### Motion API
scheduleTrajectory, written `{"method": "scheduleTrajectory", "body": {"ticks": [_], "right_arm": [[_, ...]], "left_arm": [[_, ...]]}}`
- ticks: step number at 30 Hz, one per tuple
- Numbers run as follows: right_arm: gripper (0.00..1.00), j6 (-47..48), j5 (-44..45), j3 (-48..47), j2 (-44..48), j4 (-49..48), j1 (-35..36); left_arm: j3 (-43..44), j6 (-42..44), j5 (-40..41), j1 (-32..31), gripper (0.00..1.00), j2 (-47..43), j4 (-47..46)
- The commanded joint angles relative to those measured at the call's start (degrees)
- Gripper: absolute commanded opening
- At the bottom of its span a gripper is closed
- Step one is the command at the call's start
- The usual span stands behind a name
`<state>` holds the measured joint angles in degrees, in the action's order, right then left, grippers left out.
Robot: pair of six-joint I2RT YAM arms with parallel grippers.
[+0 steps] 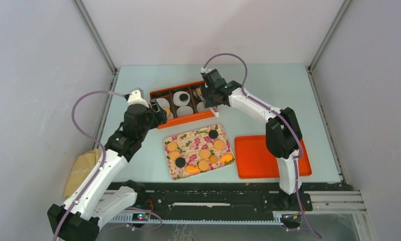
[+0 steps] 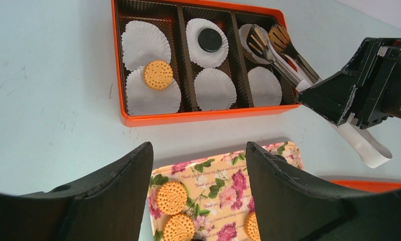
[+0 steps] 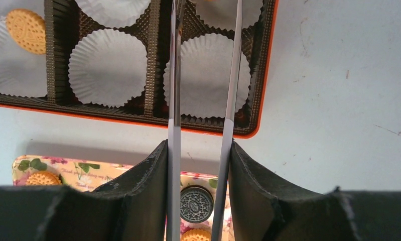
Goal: Pack the cookies
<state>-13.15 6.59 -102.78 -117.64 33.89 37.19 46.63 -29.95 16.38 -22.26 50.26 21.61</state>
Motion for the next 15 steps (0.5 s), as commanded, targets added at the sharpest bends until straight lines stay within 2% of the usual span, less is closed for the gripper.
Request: {"method": "scheduleTrajectory", "body": {"ticks": [1,5,10,15], "right_arm": [[0.42,0.0,1.5,-4.2,0.6,-0.6,-0.8],[0.50,0.0,1.9,-4.2,1.4,-1.0,-0.9],[0.51,0.2,1.9,-4.5,1.4,-0.8,-1.1],[0.59,0.1,1.7,-4.7,1.2,-0.7,-1.3]], "left_arm": [[3.4,1.2,0.9,0.0,0.73,-0.8,-0.6],[3.3,1.4,0.5,0.0,0.74,-0.7,-0.8],[3.1,1.5,-0.5,0.0,0.74,-0.8,-1.5],[2.9,1.7,-0.9,0.0,0.75,-1.1,-1.8]]}}
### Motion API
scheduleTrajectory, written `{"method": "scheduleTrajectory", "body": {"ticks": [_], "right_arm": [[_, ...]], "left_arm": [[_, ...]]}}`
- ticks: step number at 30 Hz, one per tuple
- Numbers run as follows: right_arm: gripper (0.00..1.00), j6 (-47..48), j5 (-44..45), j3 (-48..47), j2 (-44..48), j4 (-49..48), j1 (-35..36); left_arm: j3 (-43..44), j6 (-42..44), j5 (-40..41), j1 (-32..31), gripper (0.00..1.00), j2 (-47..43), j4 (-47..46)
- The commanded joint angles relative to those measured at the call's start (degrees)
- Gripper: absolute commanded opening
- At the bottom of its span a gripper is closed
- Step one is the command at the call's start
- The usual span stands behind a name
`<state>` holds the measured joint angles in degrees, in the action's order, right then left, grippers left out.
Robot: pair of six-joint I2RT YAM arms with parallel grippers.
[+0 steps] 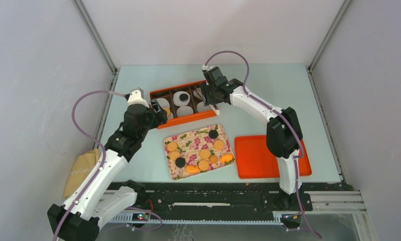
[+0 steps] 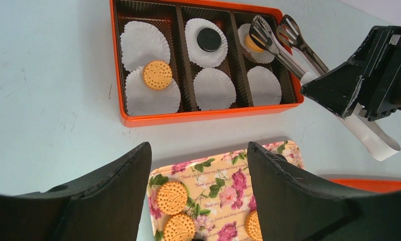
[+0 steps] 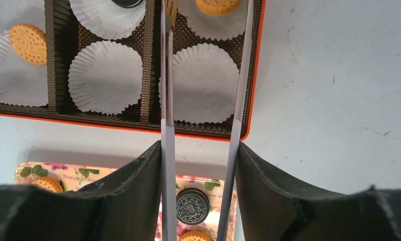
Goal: Pack the cookies
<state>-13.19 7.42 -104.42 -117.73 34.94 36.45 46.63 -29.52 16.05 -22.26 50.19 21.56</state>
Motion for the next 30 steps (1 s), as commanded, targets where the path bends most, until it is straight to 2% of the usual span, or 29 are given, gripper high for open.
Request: {"method": "scheduleTrajectory", "body": {"ticks": [1,4,6,11,16,21,25,30], "right_arm": [[0.59,0.2,0.8,-3.2,1.3,-1.7,-0.6],[0.58,-0.2,0.8,-3.5,1.4,-1.4,-0.6],[0.53,-0.8,0.9,-2.5,2.9,-1.4,-0.5],[0.50,-1.5,1.3,7.3,13.1,-4.1,1.7],[0.52,-4.2,4.5,20.4,27.4,-1.5,8.3],[0.55,-10.1,10.3,31.7,40.8,5.8,19.6],[0.57,-17.8,11.1,39.2,46.7,9.0,25.0],[0.57,-22.3,12.1,44.6,48.9,7.7,26.7]], "left_arm": [[2.8,1.2,-0.6,0.0,0.75,-1.1,-1.8],[2.8,1.2,-0.7,0.0,0.75,-1.1,-1.9],[2.8,1.3,-0.7,0.0,0.75,-1.2,-1.8],[2.9,1.1,-0.6,0.0,0.75,-2.0,-1.8],[2.5,0.2,-1.1,0.0,0.75,-2.6,-1.9],[1.9,-1.0,-3.8,-0.1,0.75,-2.3,-2.5],[1.3,-2.4,-6.0,-0.1,0.75,-2.6,-3.4],[1.0,-2.6,-7.0,-0.2,0.75,-3.9,-3.7]]}}
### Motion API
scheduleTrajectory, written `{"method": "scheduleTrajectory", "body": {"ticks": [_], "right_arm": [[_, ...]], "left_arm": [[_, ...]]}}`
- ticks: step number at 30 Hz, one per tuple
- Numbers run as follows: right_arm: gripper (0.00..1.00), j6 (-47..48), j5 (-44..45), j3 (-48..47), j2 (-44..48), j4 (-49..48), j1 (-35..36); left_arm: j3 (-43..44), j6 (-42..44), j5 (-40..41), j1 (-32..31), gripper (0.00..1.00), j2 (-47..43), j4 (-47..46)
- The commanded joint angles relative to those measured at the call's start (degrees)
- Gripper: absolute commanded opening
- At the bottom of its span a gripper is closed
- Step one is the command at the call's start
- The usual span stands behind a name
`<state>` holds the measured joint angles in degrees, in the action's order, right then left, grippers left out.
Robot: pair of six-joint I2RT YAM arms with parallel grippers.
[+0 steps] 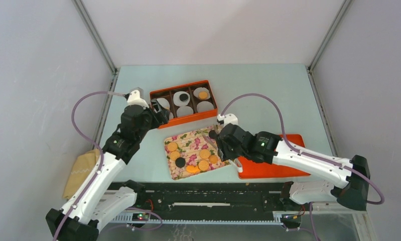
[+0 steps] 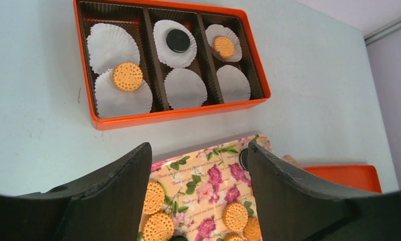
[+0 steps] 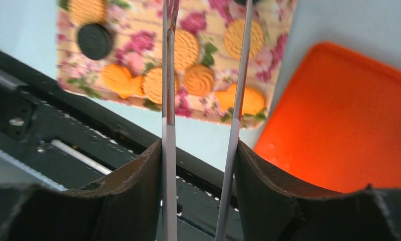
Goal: Pack the cookies
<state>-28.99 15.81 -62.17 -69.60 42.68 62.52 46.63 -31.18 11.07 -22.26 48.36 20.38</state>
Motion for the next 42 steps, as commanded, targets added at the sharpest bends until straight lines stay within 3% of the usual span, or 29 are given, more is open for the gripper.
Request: {"method": "scheduleTrajectory", "body": {"ticks": [1,19,23,28,31,37,42], "right_arm": [[0.57,-6.5,4.1,3.0,0.5,-0.4,0.7],[0.56,-4.5,3.3,6.9,-9.6,-7.1,-3.9],[0.51,-3.4,2.1,6.9,-8.9,-8.7,-5.2],[0.27,-1.9,1.2,6.4,-5.8,-10.4,-5.9],[0.19,-0.9,0.1,4.7,-4.2,-10.3,-6.9],[0.17,3.1,0.4,-2.5,-2.8,-9.0,-8.4],[0.17,6.4,-2.9,-9.1,-7.5,-11.3,-13.9]], "left_arm": [[1.0,-0.8,-1.9,-0.2,0.75,-2.4,-2.3],[0.7,0.4,0.2,-0.2,0.75,-5.1,-0.5],[0.7,0.3,0.1,-0.2,0.75,-4.9,-0.6],[0.4,0.2,0.1,-0.2,0.75,-5.3,-0.6],[0.4,0.1,0.0,-0.2,0.75,-5.1,-0.8],[1.1,-0.2,0.7,-0.2,0.75,-4.7,-0.8],[2.3,0.4,1.3,-0.2,0.75,-2.9,-0.9]]}}
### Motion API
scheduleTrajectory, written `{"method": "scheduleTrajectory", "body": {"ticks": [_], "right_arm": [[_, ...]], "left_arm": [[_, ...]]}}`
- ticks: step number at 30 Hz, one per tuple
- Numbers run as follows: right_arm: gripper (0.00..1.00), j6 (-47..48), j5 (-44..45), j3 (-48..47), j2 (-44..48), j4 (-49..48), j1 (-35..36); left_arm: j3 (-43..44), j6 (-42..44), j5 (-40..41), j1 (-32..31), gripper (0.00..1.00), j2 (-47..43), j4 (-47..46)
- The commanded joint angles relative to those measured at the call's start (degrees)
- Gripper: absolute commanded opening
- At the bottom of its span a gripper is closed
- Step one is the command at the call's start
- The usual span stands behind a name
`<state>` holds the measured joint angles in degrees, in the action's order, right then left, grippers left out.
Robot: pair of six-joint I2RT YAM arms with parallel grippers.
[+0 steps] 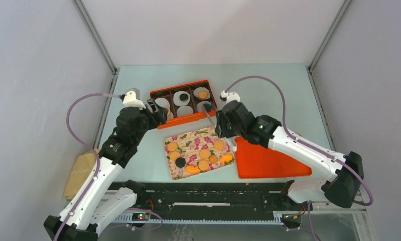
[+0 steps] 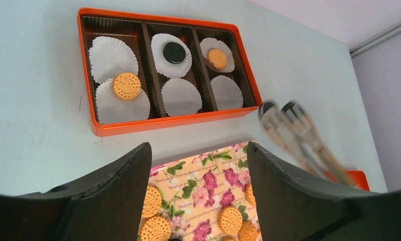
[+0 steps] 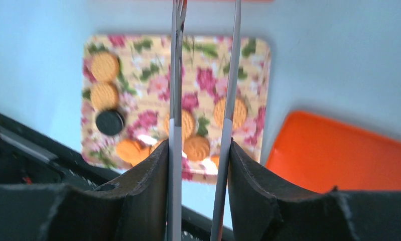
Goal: Pack the cookies
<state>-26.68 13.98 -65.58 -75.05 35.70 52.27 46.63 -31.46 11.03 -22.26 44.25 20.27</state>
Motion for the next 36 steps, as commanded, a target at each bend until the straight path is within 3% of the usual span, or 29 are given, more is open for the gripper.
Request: {"method": "scheduleTrajectory", "body": {"ticks": [1,11,32,34,36], "right_arm": [[0.18,4.7,-1.6,-6.6,-3.5,-5.0,-4.3],[0.17,7.0,-7.4,-10.7,-16.1,-9.9,-9.2],[0.17,7.8,-4.1,-10.4,-20.3,-9.4,-11.0],[0.19,7.9,-4.1,-10.3,-19.8,-8.4,-10.8],[0.32,7.7,-4.2,-10.4,-19.3,-7.5,-10.7]], "left_arm": [[2.3,1.0,1.5,-0.2,0.74,1.5,-0.7],[2.4,2.5,3.3,-0.1,0.74,2.9,-0.7],[1.7,2.5,2.9,-0.1,0.75,3.3,-1.5],[1.6,2.5,3.0,-0.1,0.75,3.1,-1.4],[1.5,2.3,2.8,-0.1,0.75,3.0,-1.4]]}}
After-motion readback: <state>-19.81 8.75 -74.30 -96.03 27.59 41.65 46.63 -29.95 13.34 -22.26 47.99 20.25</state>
